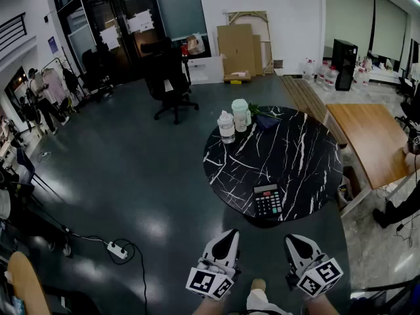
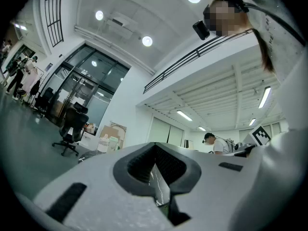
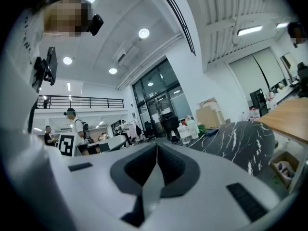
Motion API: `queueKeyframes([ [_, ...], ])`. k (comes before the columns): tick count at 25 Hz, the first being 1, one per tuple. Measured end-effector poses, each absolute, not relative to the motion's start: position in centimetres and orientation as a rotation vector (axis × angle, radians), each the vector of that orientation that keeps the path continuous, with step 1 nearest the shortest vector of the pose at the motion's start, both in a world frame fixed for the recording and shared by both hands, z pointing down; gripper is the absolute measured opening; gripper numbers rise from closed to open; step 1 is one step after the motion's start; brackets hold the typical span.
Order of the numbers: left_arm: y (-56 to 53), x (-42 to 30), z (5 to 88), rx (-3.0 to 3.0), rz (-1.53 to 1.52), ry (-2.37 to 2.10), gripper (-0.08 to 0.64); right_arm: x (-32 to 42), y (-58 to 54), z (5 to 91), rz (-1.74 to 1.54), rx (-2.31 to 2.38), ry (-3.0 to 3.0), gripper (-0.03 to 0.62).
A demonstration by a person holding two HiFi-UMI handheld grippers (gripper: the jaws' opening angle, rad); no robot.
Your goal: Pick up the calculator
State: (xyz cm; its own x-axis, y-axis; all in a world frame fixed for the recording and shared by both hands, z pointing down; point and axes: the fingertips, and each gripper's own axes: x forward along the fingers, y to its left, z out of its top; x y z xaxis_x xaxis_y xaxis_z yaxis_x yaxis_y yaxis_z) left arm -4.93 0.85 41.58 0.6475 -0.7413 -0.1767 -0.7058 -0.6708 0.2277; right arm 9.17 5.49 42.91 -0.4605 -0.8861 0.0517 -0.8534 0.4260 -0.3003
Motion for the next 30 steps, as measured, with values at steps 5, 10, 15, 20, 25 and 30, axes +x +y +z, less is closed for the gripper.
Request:
queueKeyframes([
  [5,-2.9,-2.8,42.2,2.709,-0.373,-1.215,0.008,10.5,0.9,43.8,-0.467,-1.474,2.658,0.009],
  [10,-5.9,-1.7,44.2,2.691,-0.343,-1.248,0.008,11.2,-3.1,44.9,-0.474,-1.312,2.751,0.01],
  [15,-8.4,-1.0,46.5,2.671,-0.284,-1.254,0.008,11.0,-6.7,47.0,-0.539,-1.16,2.856,0.011],
  [20,-11.4,0.0,49.1,2.668,-0.246,-1.222,0.008,12.5,-10.8,50.7,-0.67,-1.137,2.964,0.062],
  [25,-14.5,0.1,50.8,2.671,-0.209,-1.214,0.008,14.8,-15.3,55.5,-0.876,-1.174,3.037,0.145],
  [30,-16.3,-0.2,52.6,2.635,-0.204,-1.228,0.008,16.4,-19.5,59.7,-1.056,-1.145,3.135,0.226],
])
